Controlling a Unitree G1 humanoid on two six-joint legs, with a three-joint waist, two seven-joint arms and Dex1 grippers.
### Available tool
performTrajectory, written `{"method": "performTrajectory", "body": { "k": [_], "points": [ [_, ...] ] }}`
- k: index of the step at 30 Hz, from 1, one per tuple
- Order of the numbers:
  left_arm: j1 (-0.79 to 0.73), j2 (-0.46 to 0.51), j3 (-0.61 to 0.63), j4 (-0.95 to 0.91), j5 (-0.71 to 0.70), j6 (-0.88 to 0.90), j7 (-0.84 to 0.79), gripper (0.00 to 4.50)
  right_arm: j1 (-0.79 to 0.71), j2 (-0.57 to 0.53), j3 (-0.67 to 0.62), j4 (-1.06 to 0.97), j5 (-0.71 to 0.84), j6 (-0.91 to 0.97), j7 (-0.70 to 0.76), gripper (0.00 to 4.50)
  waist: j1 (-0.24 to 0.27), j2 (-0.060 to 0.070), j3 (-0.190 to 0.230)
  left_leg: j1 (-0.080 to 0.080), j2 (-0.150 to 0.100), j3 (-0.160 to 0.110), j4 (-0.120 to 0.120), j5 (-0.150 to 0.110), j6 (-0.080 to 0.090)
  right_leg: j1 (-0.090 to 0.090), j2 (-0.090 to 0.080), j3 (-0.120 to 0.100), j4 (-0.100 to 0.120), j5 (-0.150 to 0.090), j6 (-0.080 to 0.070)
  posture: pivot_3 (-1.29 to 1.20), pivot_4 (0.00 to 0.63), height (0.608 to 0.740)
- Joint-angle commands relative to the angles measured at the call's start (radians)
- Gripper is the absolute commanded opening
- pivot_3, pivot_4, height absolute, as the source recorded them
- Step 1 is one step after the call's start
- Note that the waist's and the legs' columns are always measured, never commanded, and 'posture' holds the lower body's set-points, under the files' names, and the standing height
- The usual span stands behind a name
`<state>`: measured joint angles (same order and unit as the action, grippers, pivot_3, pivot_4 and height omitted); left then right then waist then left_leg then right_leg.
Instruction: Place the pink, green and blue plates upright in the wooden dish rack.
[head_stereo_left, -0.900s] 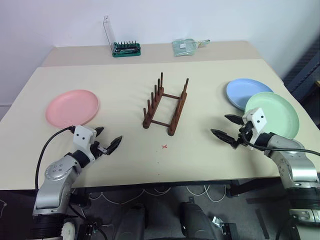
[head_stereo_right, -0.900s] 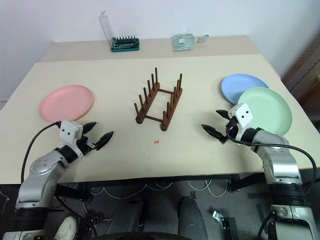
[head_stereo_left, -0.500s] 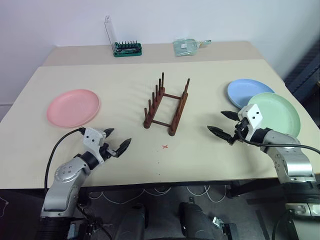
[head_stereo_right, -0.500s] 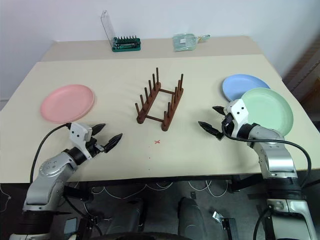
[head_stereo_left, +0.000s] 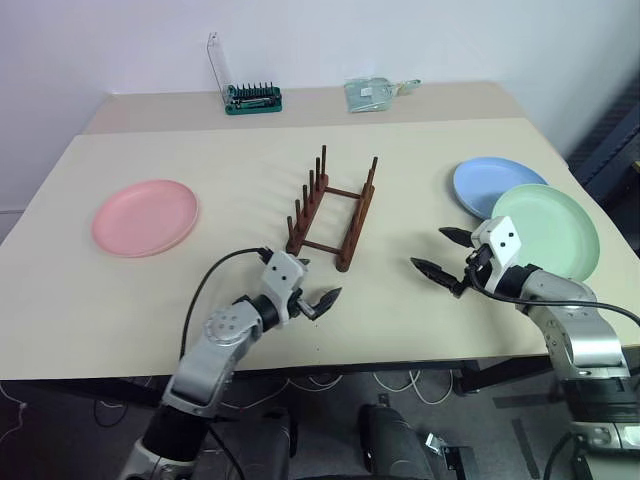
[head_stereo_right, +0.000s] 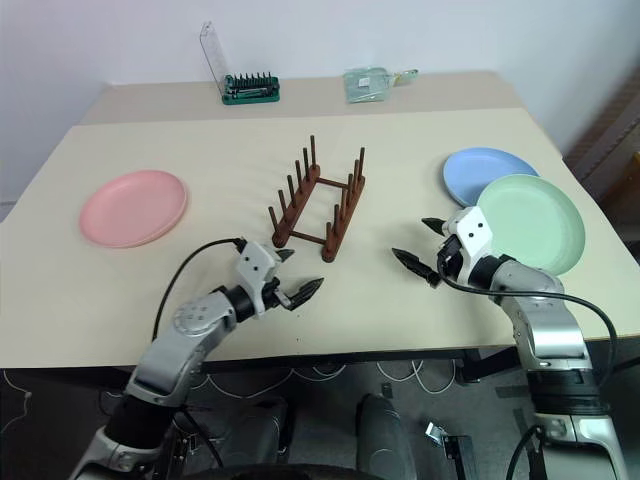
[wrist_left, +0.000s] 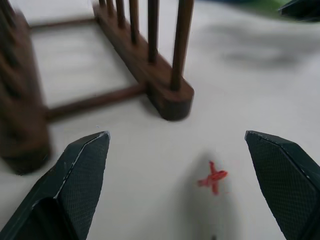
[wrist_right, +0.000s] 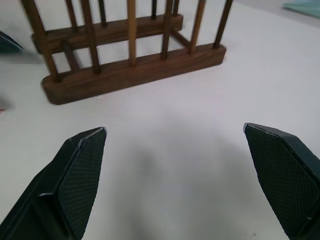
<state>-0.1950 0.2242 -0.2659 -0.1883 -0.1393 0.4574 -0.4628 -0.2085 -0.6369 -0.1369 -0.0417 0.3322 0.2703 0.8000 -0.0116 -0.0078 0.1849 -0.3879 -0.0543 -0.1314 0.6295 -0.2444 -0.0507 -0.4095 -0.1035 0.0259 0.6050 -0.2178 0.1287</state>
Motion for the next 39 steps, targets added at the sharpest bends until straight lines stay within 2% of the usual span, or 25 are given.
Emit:
{"method": "performTrajectory", "body": {
  "k": [1,4,7,12,15,21,26,31,35,39],
  "points": [
    [-0.062,-0.048,-0.027,0.049,0.045,0.027,0.055,4.45,0.036,-0.012,-0.054,-0.076,0.032,0.020,-0.016,4.50,0.004,0.000,0.000,0.000,0.000,0.000,0.000,0.000,0.000,0.000,0.000,0.000,0.000,0.000,0.000,0.00,0.150,0.740],
    [-0.095,-0.080,-0.027,0.112,0.077,0.027,0.097,4.45,0.042,-0.009,-0.051,-0.102,0.030,0.036,-0.034,4.50,0.002,0.000,0.000,0.000,-0.001,0.000,0.001,0.000,0.000,0.001,0.000,0.000,-0.001,0.000,0.000,0.00,0.150,0.740],
    [-0.120,-0.131,-0.025,0.158,0.049,0.034,0.081,4.45,0.043,-0.005,-0.049,-0.124,0.034,0.053,-0.045,4.50,0.002,0.002,-0.002,0.000,0.000,0.000,0.001,0.000,0.000,0.001,0.000,0.000,0.000,0.000,0.000,0.00,0.150,0.740],
    [-0.158,-0.155,-0.042,0.216,0.067,0.008,0.058,4.45,0.044,0.004,-0.039,-0.135,0.030,0.060,-0.058,4.50,0.007,0.003,-0.002,0.000,-0.001,0.000,0.001,0.000,0.000,0.002,0.000,0.000,-0.001,0.000,0.001,0.00,0.150,0.740],
    [-0.159,-0.161,-0.023,0.226,0.062,0.006,0.066,3.74,0.045,0.011,-0.035,-0.143,0.030,0.062,-0.064,4.50,0.007,0.003,-0.002,0.000,-0.001,0.000,0.001,0.000,0.000,0.002,0.000,0.000,-0.001,0.000,0.001,0.00,0.150,0.740],
    [-0.155,-0.142,-0.007,0.224,0.072,-0.021,0.064,0.80,0.053,0.023,-0.024,-0.159,0.031,0.068,-0.069,4.50,0.004,0.003,-0.002,0.000,-0.001,0.000,0.001,0.000,0.000,0.002,0.000,0.000,-0.001,0.000,0.001,0.00,0.150,0.740],
    [-0.142,-0.013,-0.026,0.222,0.090,-0.160,-0.076,0.73,0.061,0.027,-0.009,-0.159,0.033,0.069,-0.056,4.50,-0.003,0.003,-0.002,0.000,-0.001,0.000,0.000,0.000,0.000,0.001,0.000,0.000,0.000,0.000,0.001,0.00,0.150,0.740],
    [-0.150,0.146,-0.016,0.242,-0.010,-0.345,-0.391,0.73,0.090,0.007,0.013,-0.150,0.030,0.072,-0.013,4.50,-0.001,0.004,-0.002,0.001,0.000,0.000,0.000,0.000,0.000,0.000,0.000,0.000,0.000,-0.001,0.000,0.00,0.150,0.740],
    [-0.214,0.196,-0.001,0.362,-0.008,-0.420,-0.487,0.73,0.114,-0.003,0.013,-0.160,0.033,0.080,0.009,4.50,0.005,0.004,-0.002,-0.001,-0.001,0.000,0.001,0.000,0.000,0.001,0.000,0.000,-0.001,-0.001,0.000,0.00,0.150,0.740],
    [-0.294,0.207,0.020,0.478,-0.056,-0.464,-0.616,0.73,0.137,-0.001,0.010,-0.175,0.029,0.079,0.004,4.50,-0.001,0.004,-0.002,-0.001,-0.001,-0.001,0.001,0.000,0.000,0.000,0.000,0.000,-0.001,0.000,0.000,0.00,0.150,0.740]
  ]
}}
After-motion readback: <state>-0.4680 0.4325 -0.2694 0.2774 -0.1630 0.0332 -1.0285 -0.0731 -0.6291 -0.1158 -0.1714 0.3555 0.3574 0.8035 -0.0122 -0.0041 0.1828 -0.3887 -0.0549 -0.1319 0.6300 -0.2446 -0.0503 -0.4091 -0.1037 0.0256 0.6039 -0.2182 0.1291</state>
